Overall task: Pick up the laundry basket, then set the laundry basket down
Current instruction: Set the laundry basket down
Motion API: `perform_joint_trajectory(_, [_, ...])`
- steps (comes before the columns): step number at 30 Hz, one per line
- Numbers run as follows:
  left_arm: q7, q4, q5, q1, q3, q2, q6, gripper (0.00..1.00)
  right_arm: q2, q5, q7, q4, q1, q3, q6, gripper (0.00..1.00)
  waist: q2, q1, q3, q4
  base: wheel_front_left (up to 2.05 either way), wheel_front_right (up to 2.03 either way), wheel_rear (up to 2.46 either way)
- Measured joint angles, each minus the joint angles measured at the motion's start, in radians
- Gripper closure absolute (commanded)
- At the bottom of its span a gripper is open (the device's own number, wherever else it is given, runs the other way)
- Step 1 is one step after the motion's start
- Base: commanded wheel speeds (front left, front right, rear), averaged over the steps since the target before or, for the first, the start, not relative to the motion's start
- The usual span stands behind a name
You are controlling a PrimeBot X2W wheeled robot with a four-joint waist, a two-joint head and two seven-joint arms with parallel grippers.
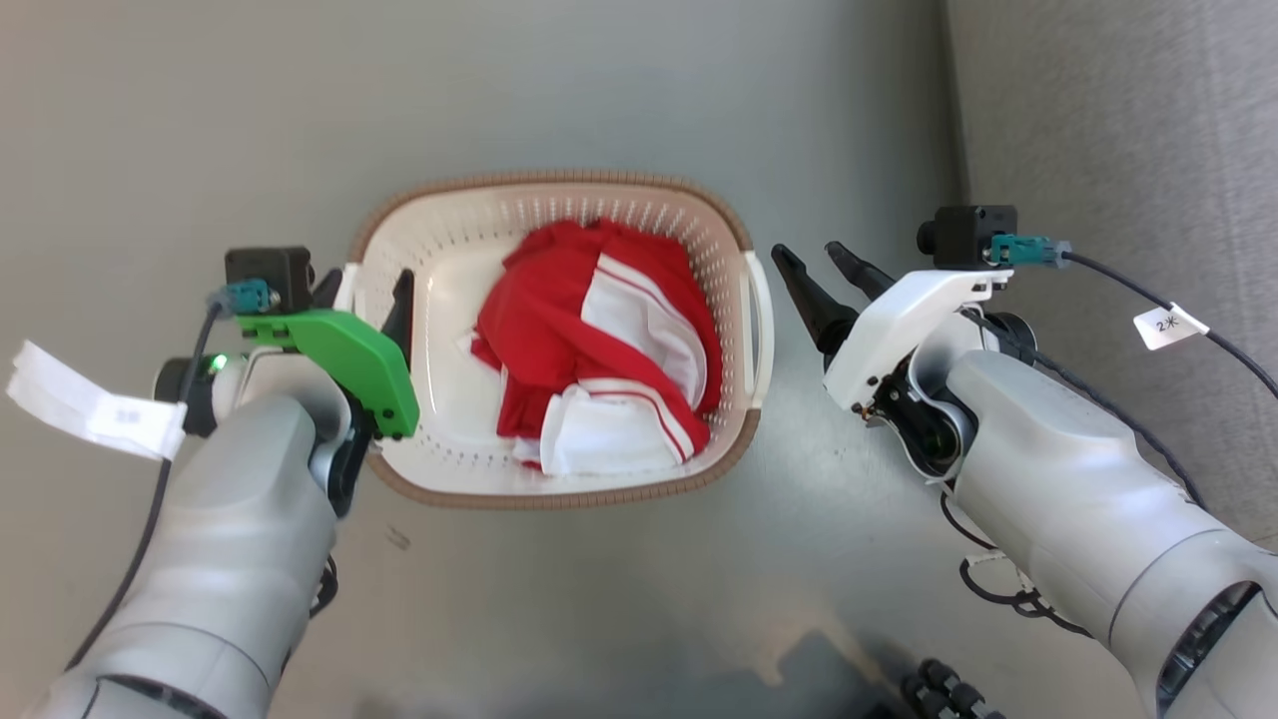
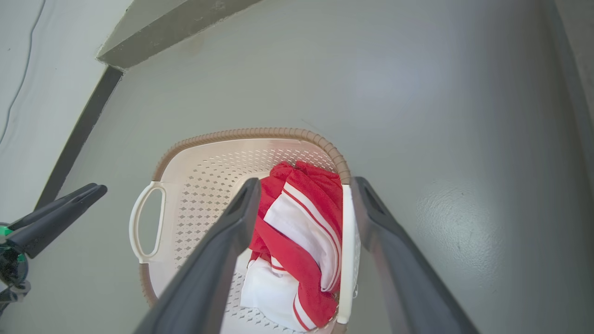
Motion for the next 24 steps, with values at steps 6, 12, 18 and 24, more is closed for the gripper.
perform_joint_trajectory(6, [0.0,-0.074,0.015,0.031,0.029,0.011,0.0,0.0,-0.034,-0.057,-0.001,-0.045,0.007,-0.055,0.0,0.0,0.0,0.0,-0.084,-0.004,0.0,0.0,0.0])
perform_joint_trajectory(12, [0.0,-0.176,0.024,0.055,0.091,0.044,0.0,0.0,-0.092,-0.139,-0.001,-0.067,0.006,-0.168,0.0,0.0,0.0,0.0,-0.169,-0.007,0.0,0.0,0.0])
perform_joint_trajectory(18, [0.0,-0.272,0.044,0.125,0.14,0.059,0.0,0.0,-0.12,-0.235,-0.001,-0.13,0.032,-0.277,0.0,0.0,0.0,0.0,-0.255,-0.006,0.0,0.0,0.0])
perform_joint_trajectory(24, [0.0,-0.373,0.095,0.203,0.195,0.067,0.003,0.0,-0.124,-0.335,-0.001,-0.218,0.109,-0.363,-0.005,0.0,0.0,0.0,-0.341,0.0,0.0,0.0,0.0])
